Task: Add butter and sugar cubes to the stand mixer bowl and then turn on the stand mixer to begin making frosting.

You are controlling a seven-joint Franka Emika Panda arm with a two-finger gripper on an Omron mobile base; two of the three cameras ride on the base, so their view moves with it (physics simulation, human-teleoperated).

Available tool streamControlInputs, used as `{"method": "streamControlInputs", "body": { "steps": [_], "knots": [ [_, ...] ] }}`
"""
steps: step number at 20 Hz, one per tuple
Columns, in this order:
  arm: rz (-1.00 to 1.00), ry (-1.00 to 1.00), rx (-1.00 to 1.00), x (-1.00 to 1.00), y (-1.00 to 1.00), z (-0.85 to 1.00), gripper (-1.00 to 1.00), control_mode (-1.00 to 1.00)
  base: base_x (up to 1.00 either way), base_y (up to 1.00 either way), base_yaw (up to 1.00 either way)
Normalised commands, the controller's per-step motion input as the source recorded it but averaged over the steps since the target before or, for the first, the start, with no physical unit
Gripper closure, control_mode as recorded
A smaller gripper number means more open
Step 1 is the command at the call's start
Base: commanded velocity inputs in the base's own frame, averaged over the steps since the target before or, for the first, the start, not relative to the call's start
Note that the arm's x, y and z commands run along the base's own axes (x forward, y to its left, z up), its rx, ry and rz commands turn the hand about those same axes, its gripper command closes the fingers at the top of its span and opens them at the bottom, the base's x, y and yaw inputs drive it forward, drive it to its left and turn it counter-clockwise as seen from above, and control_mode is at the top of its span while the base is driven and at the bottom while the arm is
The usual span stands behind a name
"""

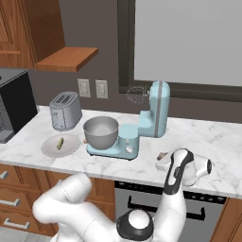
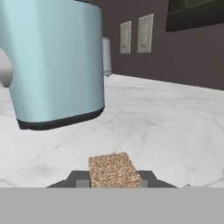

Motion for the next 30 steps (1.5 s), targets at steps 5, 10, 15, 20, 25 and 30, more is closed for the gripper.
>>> {"method": "streamControlInputs", "body": {
  "steps": [5,10,15,20,25,30],
  "knots": [
    [-0.09,-0.02,0.00,-1.00,-0.12,0.35,1.00,-1.00,0.00,0.00,0.00],
    [-0.09,-0.02,-0.01,-0.88,0.01,0.77,1.00,-1.00,0.00,0.00,0.00],
    [-0.09,-0.01,-0.09,-0.78,0.19,0.91,1.00,-1.00,0.00,0.00,0.00],
    [-0.07,0.00,-0.18,-0.60,0.45,0.80,1.00,-1.00,0.00,0.00,0.00],
    [0.00,0.00,-0.25,-0.29,0.78,0.72,1.00,-1.00,0.00,0.00,0.00],
    [0.00,0.01,-0.26,-0.05,0.89,0.61,1.00,-1.00,0.00,0.00,0.00]
  ]
}}
